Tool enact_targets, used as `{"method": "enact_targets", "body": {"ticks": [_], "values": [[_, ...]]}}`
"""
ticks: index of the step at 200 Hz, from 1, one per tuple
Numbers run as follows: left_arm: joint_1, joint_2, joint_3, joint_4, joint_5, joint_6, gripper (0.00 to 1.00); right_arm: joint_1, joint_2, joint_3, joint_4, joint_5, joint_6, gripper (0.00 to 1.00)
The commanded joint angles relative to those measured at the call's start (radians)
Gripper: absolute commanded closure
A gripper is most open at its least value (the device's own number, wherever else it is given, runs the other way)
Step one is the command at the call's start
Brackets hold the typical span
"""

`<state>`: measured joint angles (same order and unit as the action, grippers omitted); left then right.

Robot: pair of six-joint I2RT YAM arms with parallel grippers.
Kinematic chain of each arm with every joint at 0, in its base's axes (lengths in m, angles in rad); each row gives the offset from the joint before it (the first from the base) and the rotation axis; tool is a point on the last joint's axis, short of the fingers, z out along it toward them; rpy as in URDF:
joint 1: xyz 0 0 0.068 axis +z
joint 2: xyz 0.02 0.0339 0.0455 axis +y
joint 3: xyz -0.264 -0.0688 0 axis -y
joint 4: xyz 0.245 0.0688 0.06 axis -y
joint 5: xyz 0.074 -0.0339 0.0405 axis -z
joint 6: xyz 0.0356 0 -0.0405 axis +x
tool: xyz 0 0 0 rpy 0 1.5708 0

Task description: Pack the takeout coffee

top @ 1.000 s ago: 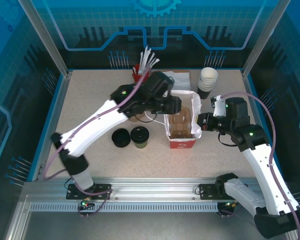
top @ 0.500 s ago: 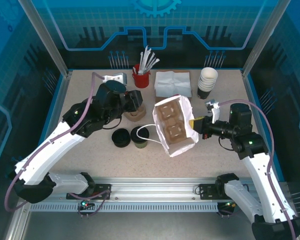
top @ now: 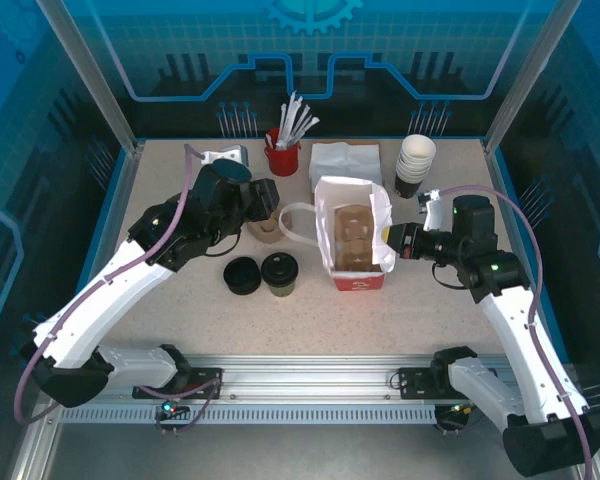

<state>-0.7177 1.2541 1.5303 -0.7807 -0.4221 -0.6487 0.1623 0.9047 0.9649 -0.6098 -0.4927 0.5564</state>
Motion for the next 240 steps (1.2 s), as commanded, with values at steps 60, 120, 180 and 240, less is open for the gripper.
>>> {"method": "enact_targets", "body": {"ticks": [60, 120, 180, 240], "values": [[0.011, 0.023, 0.010, -0.050, 0.027, 0.011, 0.51, -0.068, 0.159, 0.200, -0.279, 0.076, 0.129, 0.66], [0.011, -0.007, -0.014, -0.055, 0.005, 0.084, 0.47, -0.101, 0.229, 0.409, -0.433, 0.289, -0.121, 0.36], [0.010, 0.055, -0.038, -0.135, 0.101, 0.171, 0.37, -0.103, 0.354, 0.492, -0.345, 0.154, -0.277, 0.33], [-0.056, 0.052, -0.251, -0.068, 0.162, 0.196, 0.26, -0.155, 0.389, 0.450, -0.285, 0.088, -0.331, 0.33]]}}
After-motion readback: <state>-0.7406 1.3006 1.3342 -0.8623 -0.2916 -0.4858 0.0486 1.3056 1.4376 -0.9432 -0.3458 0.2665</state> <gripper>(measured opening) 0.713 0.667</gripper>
